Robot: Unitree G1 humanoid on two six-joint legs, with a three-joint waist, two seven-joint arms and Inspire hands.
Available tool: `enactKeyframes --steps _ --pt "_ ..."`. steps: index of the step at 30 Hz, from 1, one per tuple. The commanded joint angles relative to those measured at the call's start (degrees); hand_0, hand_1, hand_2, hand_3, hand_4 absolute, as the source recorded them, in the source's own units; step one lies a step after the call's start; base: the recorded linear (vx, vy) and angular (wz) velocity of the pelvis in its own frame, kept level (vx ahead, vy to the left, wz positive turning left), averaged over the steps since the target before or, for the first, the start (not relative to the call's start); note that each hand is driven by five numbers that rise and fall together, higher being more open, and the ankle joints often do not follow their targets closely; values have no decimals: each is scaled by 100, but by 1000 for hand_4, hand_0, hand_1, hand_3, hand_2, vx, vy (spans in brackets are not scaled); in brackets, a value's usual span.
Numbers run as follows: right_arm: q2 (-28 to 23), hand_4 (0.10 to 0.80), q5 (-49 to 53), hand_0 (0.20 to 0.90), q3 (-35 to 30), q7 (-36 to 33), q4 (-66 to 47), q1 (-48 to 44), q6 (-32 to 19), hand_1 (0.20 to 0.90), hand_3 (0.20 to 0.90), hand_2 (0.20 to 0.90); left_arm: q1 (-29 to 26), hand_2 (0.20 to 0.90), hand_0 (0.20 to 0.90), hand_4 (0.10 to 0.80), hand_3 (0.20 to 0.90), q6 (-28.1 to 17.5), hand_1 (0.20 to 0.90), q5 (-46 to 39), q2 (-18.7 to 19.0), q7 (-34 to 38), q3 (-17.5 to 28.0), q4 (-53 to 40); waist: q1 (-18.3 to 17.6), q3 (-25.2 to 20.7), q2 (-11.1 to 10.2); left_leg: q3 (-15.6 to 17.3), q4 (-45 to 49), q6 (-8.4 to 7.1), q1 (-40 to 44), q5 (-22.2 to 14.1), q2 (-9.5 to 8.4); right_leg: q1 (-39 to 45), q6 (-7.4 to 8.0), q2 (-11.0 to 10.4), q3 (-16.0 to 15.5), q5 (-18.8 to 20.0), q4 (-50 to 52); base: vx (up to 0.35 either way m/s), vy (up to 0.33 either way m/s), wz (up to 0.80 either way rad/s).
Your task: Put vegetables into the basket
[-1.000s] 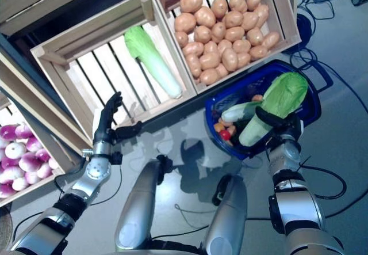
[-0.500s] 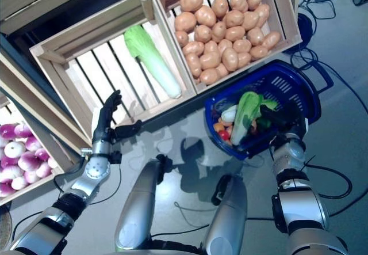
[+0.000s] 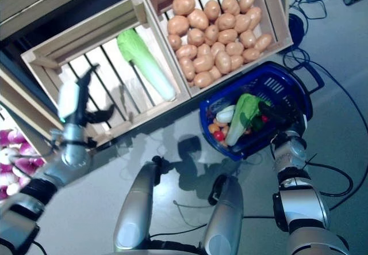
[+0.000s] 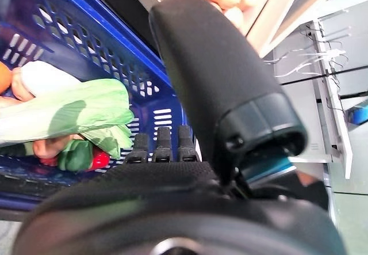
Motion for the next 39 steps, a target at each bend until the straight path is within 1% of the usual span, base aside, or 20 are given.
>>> enactKeyframes --steps 1,2,3,5,8,10,11,13,18,22,24,25,26,27,28,31,32,36,39 --pt "-489 800 106 900 149 370 150 -218 -146 900 900 900 -652 900 900 800 900 211 900 693 178 545 -51 336 -123 -616 25 180 -420 18 518 -204 272 184 -267 127 277 537 -383 31 122 -10" --pt "-502 800 84 900 278 453 228 -284 -93 900 900 900 -968 900 900 800 900 366 900 849 269 598 -305 660 -197 -623 38 232 -438 -2 495 -175 294 138 -258 156 340 568 -413 32 136 -13" --pt "-501 800 65 900 342 471 245 -318 -72 900 900 900 -1095 900 900 800 900 414 900 897 291 620 -375 798 -225 -622 43 252 -447 -14 481 -161 297 118 -256 169 363 584 -432 30 158 -9" --pt "-520 800 81 900 508 549 264 -403 -11 900 900 900 -1479 900 900 800 900 387 900 676 336 655 -555 1247 -319 -616 47 312 -489 -45 449 -132 328 49 -241 198 431 616 -478 12 124 -19" --pt "-528 800 54 900 571 602 305 -439 13 900 900 900 -1685 900 900 800 900 405 900 706 328 573 -658 1521 -373 -614 50 346 -507 -66 408 -106 342 -5 -226 224 476 646 -507 9 74 -18" --pt "-543 800 60 900 669 597 339 -533 39 900 900 900 -1943 900 900 800 900 518 900 785 336 378 -881 1732 -440 -616 60 378 -527 -88 345 -85 348 -84 -208 260 530 678 -549 -1 80 -15" --pt "-543 800 60 900 666 598 341 -534 39 900 900 900 -1951 900 900 800 900 517 900 784 335 378 -887 1737 -436 -616 58 379 -526 -88 343 -85 348 -87 -208 261 532 679 -548 -7 68 -10" --pt "-614 800 90 900 758 611 357 -652 94 900 900 900 -2140 900 900 800 900 614 900 839 320 244 -1089 1896 -495 -604 67 417 -479 -104 253 -102 350 -168 -205 279 571 689 -561 -5 84 -10" --pt "-665 800 106 900 880 667 372 -752 116 900 900 900 -2388 900 900 800 900 704 900 842 349 -30 -1425 2079 -576 -537 72 434 -225 -107 13 -202 386 -396 -203 289 666 688 -441 -11 75 -10" --pt "-701 800 195 900 920 715 344 -769 166 900 900 900 -2485 900 900 800 900 794 900 819 343 -177 -1573 2169 -623 -470 58 426 -56 -107 -163 -270 411 -564 -195 308 744 682 -342 -19 65 -8" --pt "-696 800 181 900 950 722 347 -793 127 900 900 900 -2542 900 900 800 900 831 900 879 314 -161 -1646 2248 -642 -423 51 400 103 -109 -317 -330 426 -704 -196 305 786 669 -245 8 49 -6" --pt "-696 800 188 900 970 716 328 -798 108 900 900 900 -2572 900 900 800 900 872 900 926 313 -122 -1689 2268 -648 -391 50 376 228 -144 -323 -519 443 -707 -158 299 814 502 -131 52 26 -9" --pt "-705 800 199 900 978 727 313 -801 91 900 900 900 -2604 900 900 800 900 900 900 919 321 -116 -1722 2269 -649 -371 49 368 261 -144 -371 -530 450 -752 -155 298 822 501 -107 -24 25 -9" --pt "-713 800 210 900 978 739 306 -808 81 900 900 900 -2626 900 900 800 900 917 900 930 330 -121 -1734 2265 -651 -360 47 378 203 -110 -448 -368 444 -823 -192 302 813 658 -175 -29 26 -9" --pt "-695 800 212 900 996 759 276 -807 57 900 900 900 -2678 900 900 800 900 953 900 976 329 -137 -1811 2268 -660 -326 42 356 320 -151 -481 -546 453 -851 -140 309 834 506 -65 -30 22 -5" --pt "-684 800 250 900 1052 754 214 -840 29 900 900 900 -2774 900 900 800 900 1020 900 1120 305 -160 -1900 2284 -673 -262 33 351 431 -160 -675 -570 471 -1019 -133 310 842 508 7 -35 32 -4" --pt "-693 800 289 900 1088 763 206 -897 25 900 900 900 -2846 900 900 800 900 1116 900 1165 270 -212 -2020 2318 -686 -228 28 346 474 -163 -763 -577 473 -1107 -128 314 844 519 37 -49 29 -6" --pt "-703 800 401 900 1173 740 181 -1015 -21 900 900 900 -3050 900 900 800 900 1196 900 1265 237 -201 -2249 2357 -696 -147 27 317 645 -171 -996 -629 476 -1314 -122 316 869 507 148 -55 25 -2" --pt "-703 800 420 900 1193 711 155 -1084 -43 900 900 900 -3266 900 900 800 900 1372 900 1536 178 -312 -2483 2358 -716 -91 25 319 829 -164 -1212 -689 486 -1510 -115 310 867 501 275 -60 19 -1"
